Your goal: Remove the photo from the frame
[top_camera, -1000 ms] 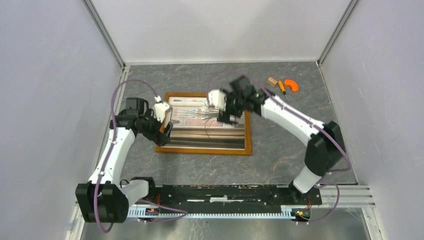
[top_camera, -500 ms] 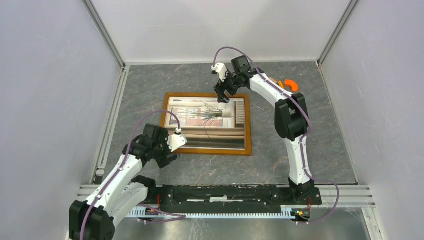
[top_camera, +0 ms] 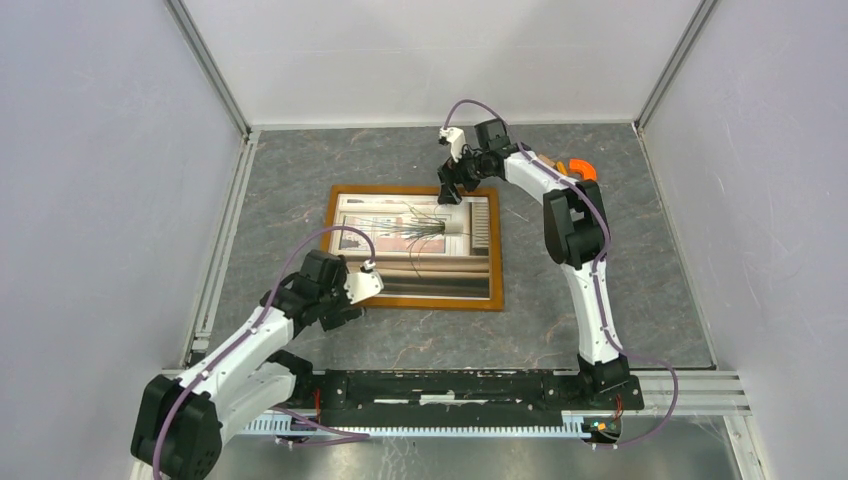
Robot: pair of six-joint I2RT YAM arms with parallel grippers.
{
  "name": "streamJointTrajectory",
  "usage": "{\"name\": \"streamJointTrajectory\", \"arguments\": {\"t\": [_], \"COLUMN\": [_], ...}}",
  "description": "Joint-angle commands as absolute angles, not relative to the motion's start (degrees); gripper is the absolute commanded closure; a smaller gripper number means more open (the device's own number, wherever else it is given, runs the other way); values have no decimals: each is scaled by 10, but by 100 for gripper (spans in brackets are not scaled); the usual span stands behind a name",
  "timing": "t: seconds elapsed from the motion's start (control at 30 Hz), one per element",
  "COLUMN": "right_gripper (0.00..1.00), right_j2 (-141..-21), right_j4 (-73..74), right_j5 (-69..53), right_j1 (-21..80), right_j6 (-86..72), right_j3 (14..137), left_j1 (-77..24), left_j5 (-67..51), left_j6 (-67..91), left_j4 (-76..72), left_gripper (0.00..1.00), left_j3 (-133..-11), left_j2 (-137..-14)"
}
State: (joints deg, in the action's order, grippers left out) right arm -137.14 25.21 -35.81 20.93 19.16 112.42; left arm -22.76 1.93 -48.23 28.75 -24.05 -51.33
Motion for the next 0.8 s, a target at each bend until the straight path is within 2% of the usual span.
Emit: {"name": "streamJointTrajectory", "arguments": {"t": [0.0,0.3,0.77], "right_gripper": [2,2,11], "right_j2": [-1396,-1407,-1224], "right_j4": [239,316,326], "right_j5": [-396,-421,-472], "right_j1": [200,180,147], "right_j6": [170,219,232], "right_j3": [1142,1110,737], "left_j1": [-241,-247,-237], "left_j5": [48,119,125], "left_j6": [-506,-512,-541], "left_j4": [236,158,47], "left_gripper": [0,0,0], "left_j3": [-230,-222,-307], "left_j2": [-522,-592,-739]}}
